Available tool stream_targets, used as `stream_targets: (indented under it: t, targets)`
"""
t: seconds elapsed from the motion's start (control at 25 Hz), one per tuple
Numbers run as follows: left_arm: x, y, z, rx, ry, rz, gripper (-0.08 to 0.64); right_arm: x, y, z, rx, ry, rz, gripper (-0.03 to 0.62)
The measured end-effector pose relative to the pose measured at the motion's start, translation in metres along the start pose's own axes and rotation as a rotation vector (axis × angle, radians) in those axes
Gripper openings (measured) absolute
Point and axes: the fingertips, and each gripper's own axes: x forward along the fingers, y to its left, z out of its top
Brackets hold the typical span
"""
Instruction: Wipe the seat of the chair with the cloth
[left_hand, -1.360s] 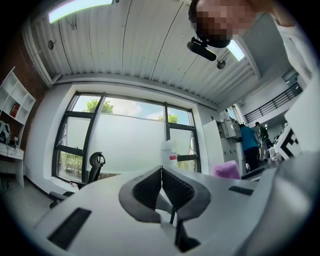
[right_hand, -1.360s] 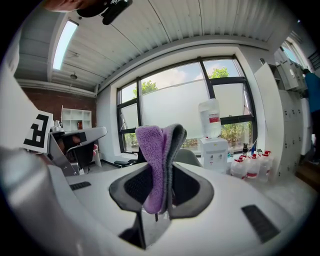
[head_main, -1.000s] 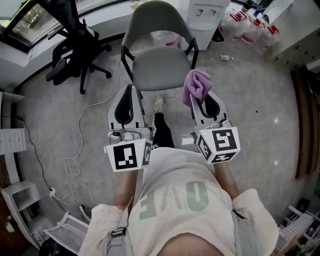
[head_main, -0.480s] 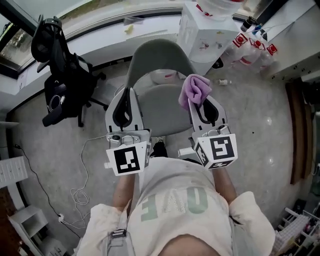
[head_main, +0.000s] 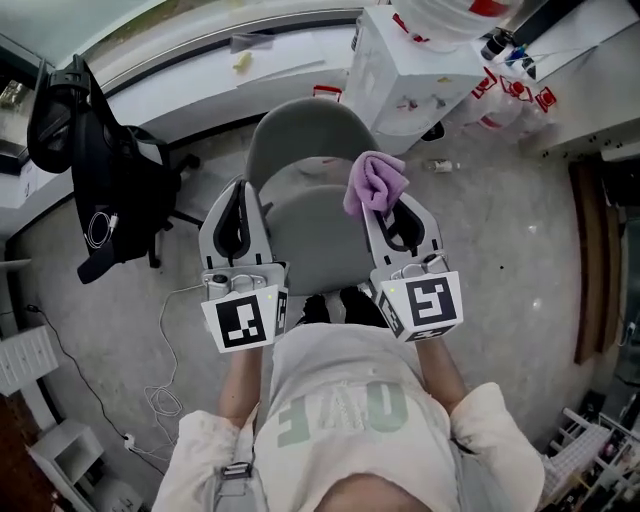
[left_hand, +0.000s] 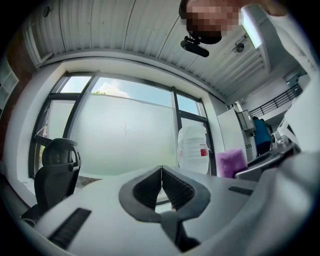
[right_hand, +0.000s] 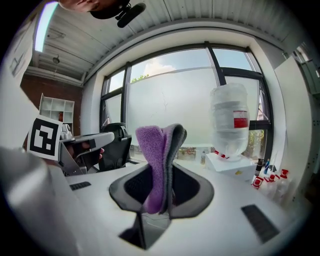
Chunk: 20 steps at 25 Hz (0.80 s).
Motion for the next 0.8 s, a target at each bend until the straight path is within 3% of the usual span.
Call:
stream_targets:
  t: [0.4, 0.8]
  targets:
    - [0.018, -0.008, 0.015, 0.016, -0.025, 0.049, 0.012, 0.024, -0.016, 0.005, 0.008, 0.009, 0.081, 0.095]
    - [0.021, -0.002, -0.007, 0.026, 0.04, 0.067, 0.012, 0.054, 0.0, -0.012, 0.003, 0.05, 0.174, 0.095]
